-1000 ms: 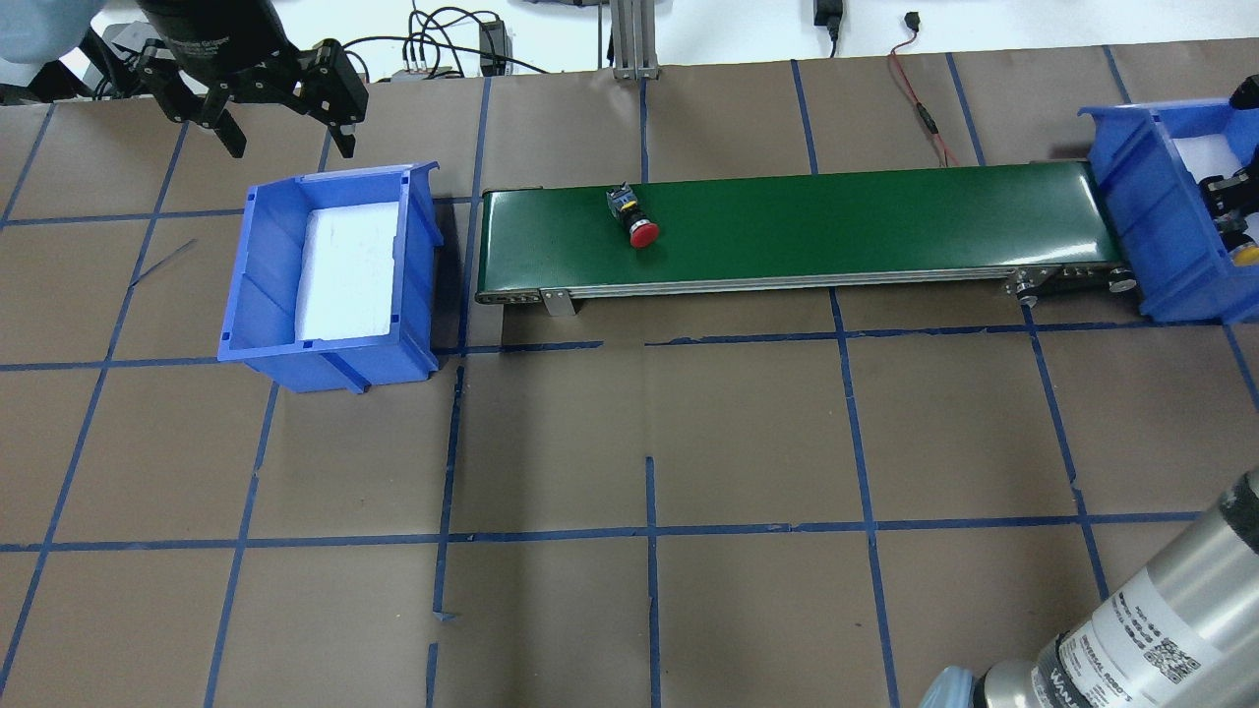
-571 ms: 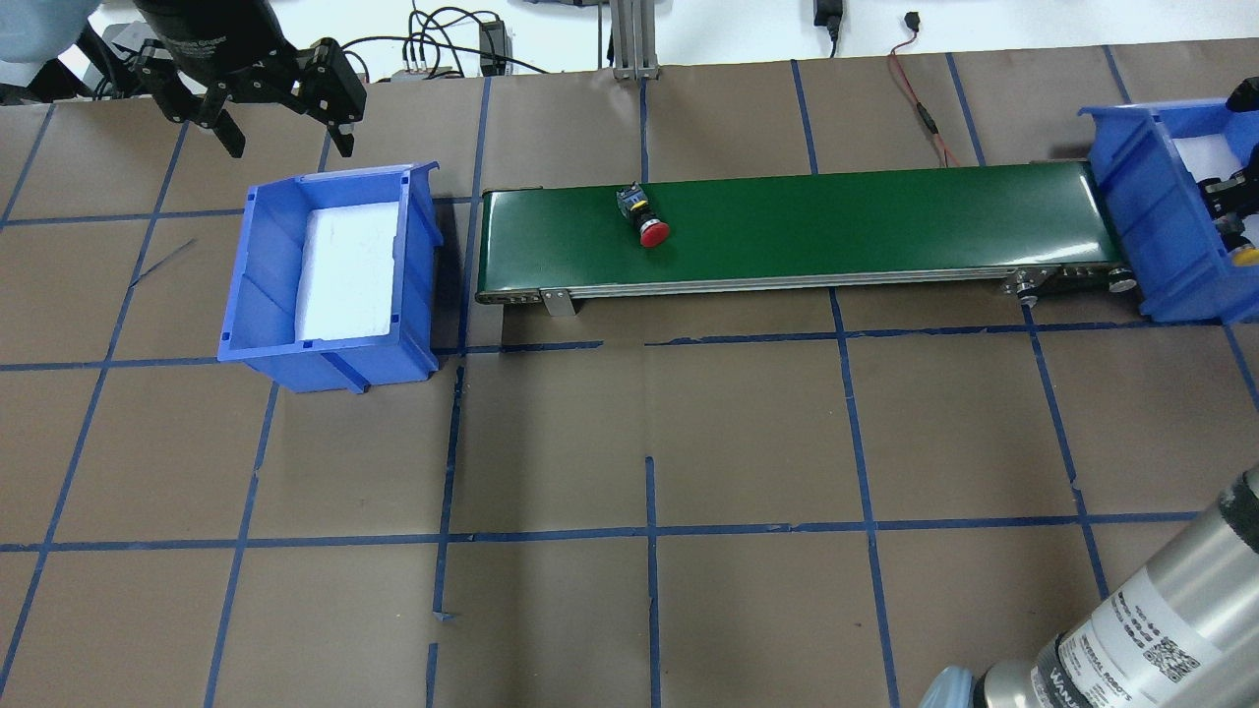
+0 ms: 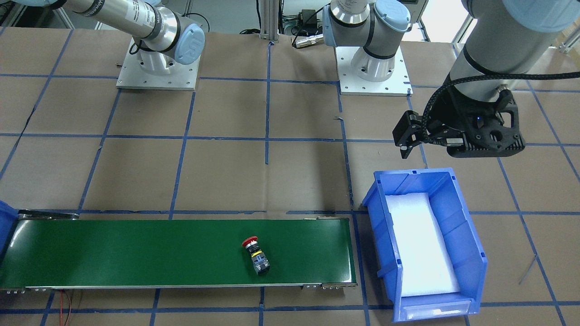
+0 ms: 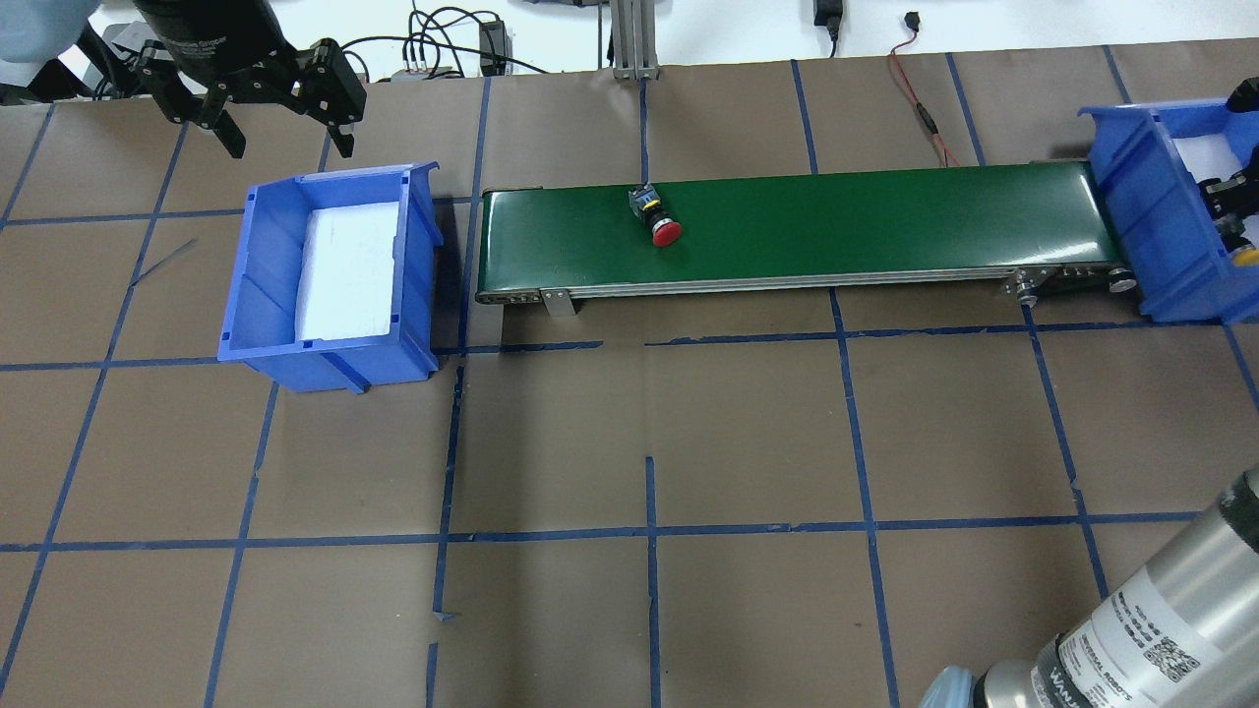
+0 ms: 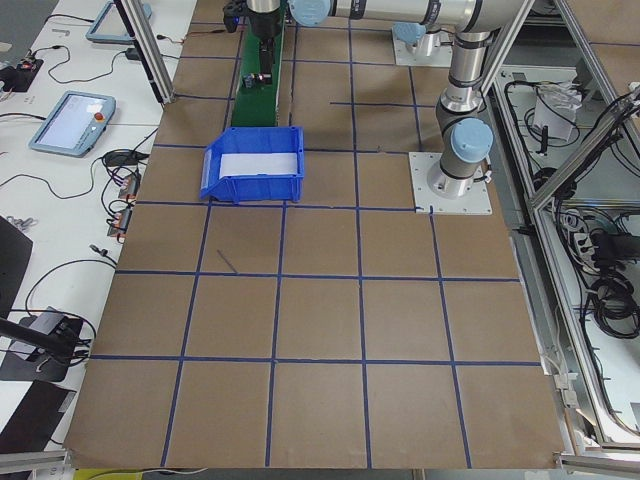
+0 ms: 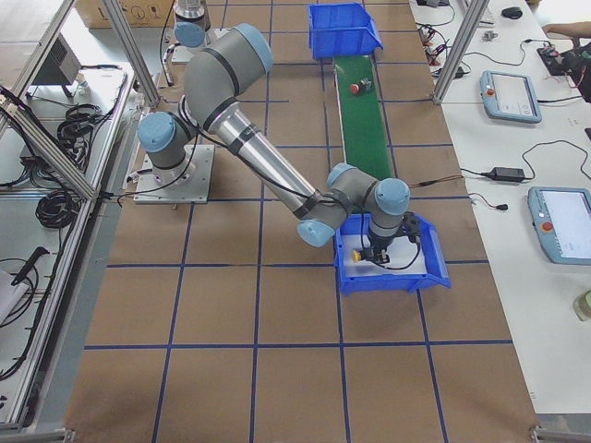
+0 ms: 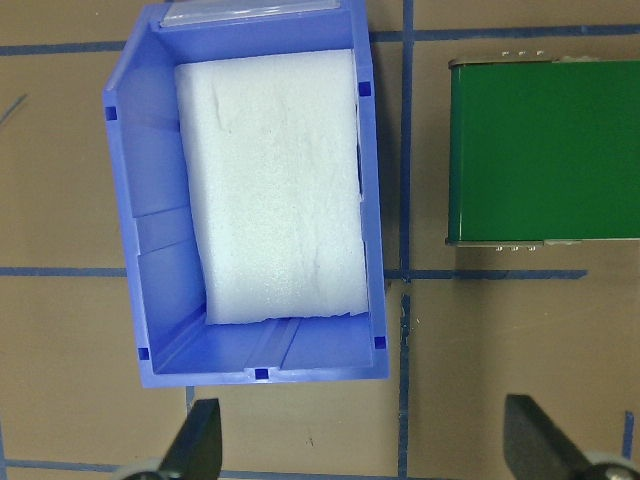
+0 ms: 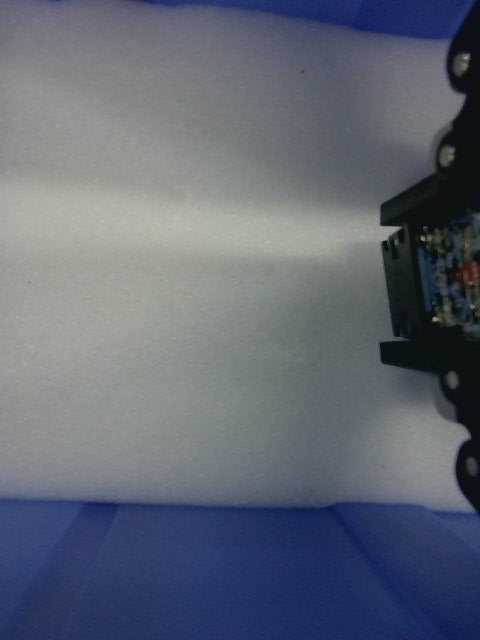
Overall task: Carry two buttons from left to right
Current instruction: 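Open the right gripper and move it back over the belt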
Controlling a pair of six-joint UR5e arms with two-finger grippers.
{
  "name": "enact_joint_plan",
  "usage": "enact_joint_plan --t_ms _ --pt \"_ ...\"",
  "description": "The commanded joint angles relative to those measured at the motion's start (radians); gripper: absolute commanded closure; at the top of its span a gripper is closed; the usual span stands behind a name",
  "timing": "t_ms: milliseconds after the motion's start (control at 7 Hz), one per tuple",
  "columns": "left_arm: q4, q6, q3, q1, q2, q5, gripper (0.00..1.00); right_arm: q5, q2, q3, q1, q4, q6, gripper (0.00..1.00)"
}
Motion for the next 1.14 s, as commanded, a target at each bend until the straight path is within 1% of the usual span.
enact_joint_plan --t_ms 0,143,714,857,1000 --pt "0.000 -0.007 0.000 -0.004 -0.009 -0.004 0.00 -0.001 0.000 -0.001 0.000 0.001 -0.002 0.53" --pt "0.000 -0.007 0.002 -0.002 -0.006 -0.004 0.00 -0.001 0.000 -0.001 0.000 0.004 -0.002 0.50" --pt "0.000 -0.005 0.000 -0.002 -0.005 -0.003 0.00 -0.001 -0.004 -0.018 0.001 0.005 -0.005 0.49" --pt "0.000 -0.005 0.000 -0.002 -0.005 -0.004 0.00 -0.001 -0.013 -0.037 0.001 0.037 -0.005 0.49" --pt "0.000 -0.005 0.000 -0.002 -0.005 -0.003 0.00 -0.001 -0.027 -0.080 0.004 0.091 -0.005 0.49"
